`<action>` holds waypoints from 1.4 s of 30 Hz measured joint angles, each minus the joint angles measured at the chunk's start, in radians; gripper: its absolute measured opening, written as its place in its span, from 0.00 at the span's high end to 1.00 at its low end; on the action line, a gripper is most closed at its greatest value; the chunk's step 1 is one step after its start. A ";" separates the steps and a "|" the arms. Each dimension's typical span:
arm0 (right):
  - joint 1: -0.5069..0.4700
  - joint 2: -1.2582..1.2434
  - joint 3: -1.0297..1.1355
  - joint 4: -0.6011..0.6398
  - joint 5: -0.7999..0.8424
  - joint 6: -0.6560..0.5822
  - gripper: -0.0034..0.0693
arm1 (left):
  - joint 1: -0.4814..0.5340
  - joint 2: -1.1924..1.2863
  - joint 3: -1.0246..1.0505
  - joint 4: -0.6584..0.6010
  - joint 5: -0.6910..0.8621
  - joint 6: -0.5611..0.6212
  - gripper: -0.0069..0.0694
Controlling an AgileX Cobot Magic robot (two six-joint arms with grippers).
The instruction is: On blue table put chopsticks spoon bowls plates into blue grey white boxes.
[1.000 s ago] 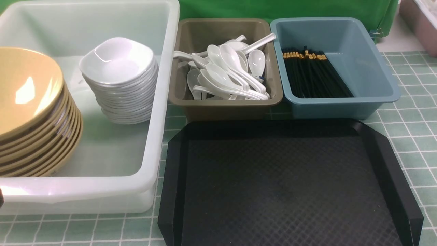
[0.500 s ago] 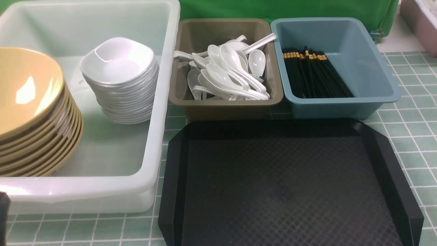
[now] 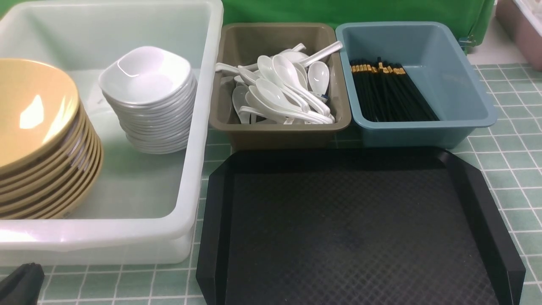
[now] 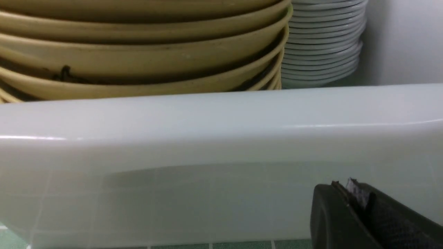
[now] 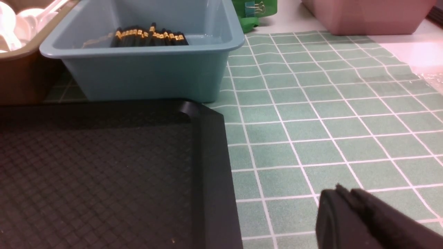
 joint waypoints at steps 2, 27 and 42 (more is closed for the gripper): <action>0.000 0.000 0.000 0.000 0.000 0.000 0.84 | 0.000 0.000 0.000 0.000 0.000 0.000 0.91; 0.000 0.000 0.000 0.000 0.000 0.000 0.80 | 0.000 0.000 0.000 0.000 0.000 0.000 0.91; 0.000 0.000 0.000 0.000 0.000 0.000 0.78 | 0.000 0.000 0.000 0.000 0.000 0.000 0.90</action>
